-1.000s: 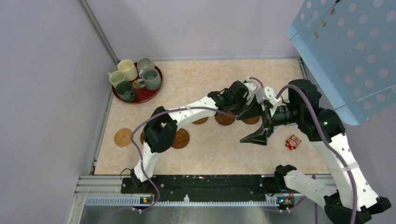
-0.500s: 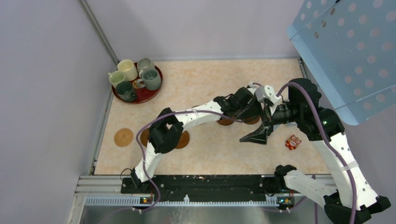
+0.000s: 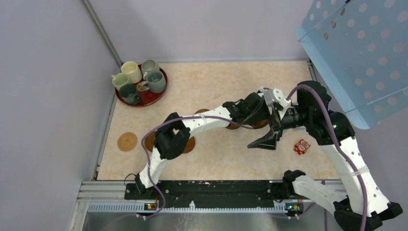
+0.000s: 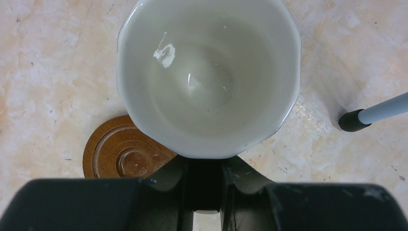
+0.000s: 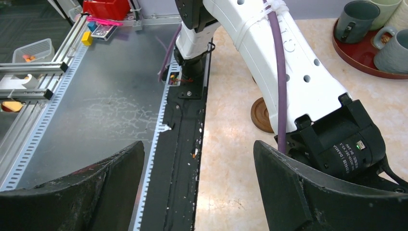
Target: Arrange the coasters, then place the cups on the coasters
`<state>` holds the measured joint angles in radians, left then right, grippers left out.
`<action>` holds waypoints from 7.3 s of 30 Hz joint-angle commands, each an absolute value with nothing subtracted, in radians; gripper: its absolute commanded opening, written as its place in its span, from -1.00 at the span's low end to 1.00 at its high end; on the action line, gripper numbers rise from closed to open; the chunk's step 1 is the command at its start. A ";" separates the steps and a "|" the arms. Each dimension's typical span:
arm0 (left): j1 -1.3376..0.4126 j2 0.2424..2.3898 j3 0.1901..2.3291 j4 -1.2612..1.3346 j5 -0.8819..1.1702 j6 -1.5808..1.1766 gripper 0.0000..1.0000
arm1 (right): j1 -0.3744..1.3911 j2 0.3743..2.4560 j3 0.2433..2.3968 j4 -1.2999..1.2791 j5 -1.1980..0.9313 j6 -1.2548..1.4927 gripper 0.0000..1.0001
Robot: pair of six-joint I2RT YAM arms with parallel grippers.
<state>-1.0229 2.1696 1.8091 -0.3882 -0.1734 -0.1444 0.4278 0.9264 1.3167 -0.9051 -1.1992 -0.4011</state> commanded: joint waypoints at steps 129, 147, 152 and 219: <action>0.099 1.875 1.373 -0.295 -0.433 -0.291 0.06 | 0.455 1.165 1.124 -0.471 -0.726 -0.310 0.67; 0.104 1.856 1.335 -0.244 -0.412 -0.257 -0.30 | 0.454 1.161 1.110 -0.456 -0.718 -0.311 0.67; 0.104 1.793 1.301 -0.240 -0.401 -0.238 -0.72 | 0.454 1.166 1.111 -0.453 -0.722 -0.311 0.67; -0.958 1.752 1.189 0.052 -0.332 -0.354 -1.00 | 0.350 1.216 1.202 -0.247 -0.054 0.174 0.72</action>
<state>-0.9470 1.7470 1.1927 -0.0944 -0.2840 -0.3428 0.3550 1.2282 1.1732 -0.2764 -0.0475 0.1612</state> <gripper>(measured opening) 0.250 0.861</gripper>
